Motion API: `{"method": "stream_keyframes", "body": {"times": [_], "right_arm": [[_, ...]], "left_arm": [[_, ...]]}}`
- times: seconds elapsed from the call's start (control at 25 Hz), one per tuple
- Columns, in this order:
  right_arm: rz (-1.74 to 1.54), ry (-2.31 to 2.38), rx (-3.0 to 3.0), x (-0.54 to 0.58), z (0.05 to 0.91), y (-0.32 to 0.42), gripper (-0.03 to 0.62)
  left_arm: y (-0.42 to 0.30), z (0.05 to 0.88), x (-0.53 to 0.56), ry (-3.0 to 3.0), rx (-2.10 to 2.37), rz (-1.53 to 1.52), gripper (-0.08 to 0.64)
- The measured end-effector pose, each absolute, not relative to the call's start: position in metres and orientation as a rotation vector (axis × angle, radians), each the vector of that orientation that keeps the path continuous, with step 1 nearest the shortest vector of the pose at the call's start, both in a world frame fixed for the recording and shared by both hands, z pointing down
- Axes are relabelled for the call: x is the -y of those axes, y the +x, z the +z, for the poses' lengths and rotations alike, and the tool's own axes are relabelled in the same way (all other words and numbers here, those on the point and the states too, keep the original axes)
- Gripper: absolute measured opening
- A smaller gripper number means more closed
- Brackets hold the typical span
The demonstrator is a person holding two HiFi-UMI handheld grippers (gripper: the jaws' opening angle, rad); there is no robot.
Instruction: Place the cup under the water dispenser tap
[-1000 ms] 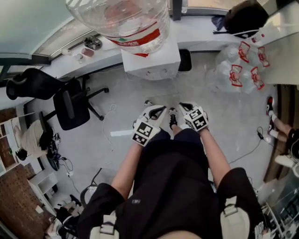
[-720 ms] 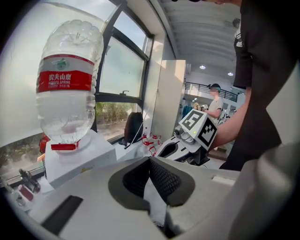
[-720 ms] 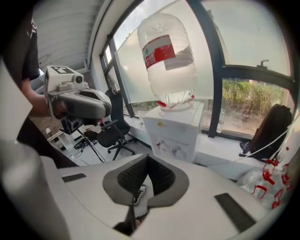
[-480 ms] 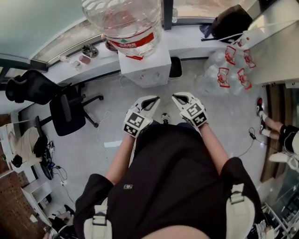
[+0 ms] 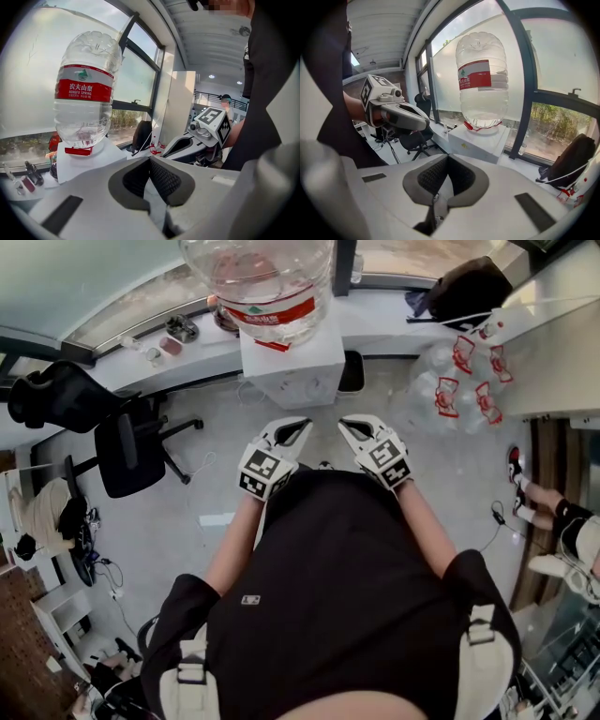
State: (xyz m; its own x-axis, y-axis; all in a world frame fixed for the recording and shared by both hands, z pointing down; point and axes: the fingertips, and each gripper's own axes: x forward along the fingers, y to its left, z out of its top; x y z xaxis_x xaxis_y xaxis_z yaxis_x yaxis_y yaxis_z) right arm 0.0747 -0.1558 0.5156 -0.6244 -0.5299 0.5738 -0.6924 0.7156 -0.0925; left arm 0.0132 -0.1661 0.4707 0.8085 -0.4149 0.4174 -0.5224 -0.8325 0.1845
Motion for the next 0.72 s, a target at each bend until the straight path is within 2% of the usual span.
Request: {"method": "stream_keyframes", "body": {"times": [0.72], "right_arm": [[0.395,0.963,2.431,0.155,0.516,0.069,-0.005]], "left_arm": [[0.006,0.466,0.166,2.699,0.792,0.53,0.0]]}}
